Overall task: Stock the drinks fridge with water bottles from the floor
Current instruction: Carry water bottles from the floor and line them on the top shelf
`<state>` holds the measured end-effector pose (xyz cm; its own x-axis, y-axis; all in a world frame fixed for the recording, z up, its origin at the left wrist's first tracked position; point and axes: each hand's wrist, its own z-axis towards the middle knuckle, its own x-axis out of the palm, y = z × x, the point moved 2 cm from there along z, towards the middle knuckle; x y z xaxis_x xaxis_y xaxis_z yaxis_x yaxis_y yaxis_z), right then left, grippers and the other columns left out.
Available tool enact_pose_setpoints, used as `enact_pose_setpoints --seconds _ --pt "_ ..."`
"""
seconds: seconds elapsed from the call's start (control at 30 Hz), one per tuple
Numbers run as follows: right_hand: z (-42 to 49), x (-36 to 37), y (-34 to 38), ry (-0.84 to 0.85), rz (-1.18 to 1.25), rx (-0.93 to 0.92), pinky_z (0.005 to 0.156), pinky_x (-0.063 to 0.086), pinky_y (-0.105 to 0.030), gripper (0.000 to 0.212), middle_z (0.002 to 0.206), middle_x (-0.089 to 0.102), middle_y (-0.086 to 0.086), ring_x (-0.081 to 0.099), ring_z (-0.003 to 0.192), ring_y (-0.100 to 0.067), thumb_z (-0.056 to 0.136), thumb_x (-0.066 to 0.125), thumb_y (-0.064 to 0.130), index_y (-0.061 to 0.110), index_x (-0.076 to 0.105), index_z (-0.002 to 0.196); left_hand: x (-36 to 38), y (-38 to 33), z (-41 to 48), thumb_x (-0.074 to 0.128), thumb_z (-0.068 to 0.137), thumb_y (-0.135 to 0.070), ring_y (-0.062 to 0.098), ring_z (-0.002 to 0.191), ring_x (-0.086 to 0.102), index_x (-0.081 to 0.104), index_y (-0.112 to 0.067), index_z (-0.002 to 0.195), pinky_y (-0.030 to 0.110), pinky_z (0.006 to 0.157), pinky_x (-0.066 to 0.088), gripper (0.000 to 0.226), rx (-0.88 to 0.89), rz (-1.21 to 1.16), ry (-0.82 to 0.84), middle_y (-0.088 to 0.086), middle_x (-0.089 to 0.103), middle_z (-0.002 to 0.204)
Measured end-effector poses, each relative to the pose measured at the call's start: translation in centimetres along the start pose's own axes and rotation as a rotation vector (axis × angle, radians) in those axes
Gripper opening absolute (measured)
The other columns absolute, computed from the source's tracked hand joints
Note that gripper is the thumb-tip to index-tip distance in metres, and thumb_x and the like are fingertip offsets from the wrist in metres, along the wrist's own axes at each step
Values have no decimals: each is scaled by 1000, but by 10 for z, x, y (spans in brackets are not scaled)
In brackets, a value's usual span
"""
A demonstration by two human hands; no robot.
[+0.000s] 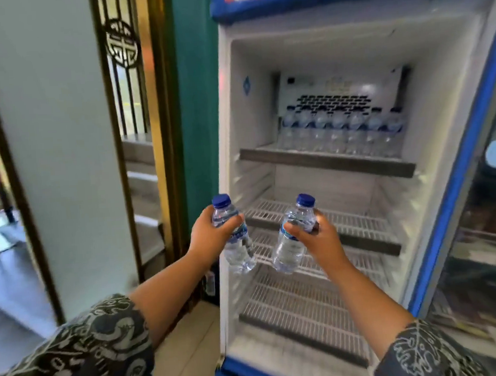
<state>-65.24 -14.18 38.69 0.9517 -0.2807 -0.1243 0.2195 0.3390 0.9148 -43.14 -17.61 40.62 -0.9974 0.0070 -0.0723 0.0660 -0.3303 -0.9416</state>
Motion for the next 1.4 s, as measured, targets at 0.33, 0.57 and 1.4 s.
enact_pose_setpoints --seconds 0.33,0.57,1.4 --pt "173 -50 69 -197 117 -190 79 56 -26 38 98 69 -2 67 88 -14 77 75 19 13 61 111 65 -95 153 69 83 -25 5 74 62 57 -20 95 15 61 46 17 230 -78 -14 -8 64 84" --pt "289 -53 76 -339 131 -201 92 53 -46 55 107 69 -4 67 99 -23 59 81 51 28 65 107 84 -114 276 70 83 -25 11 81 65 55 -13 107 11 55 51 31 349 -138 49 3 66 95" --pt "452 -64 28 -55 -635 209 91 53 -40 90 145 40 -6 54 117 -26 77 74 36 10 23 146 194 -32 487 66 79 -46 23 92 59 61 -11 119 25 71 43 53 130 246 278 9 64 118"
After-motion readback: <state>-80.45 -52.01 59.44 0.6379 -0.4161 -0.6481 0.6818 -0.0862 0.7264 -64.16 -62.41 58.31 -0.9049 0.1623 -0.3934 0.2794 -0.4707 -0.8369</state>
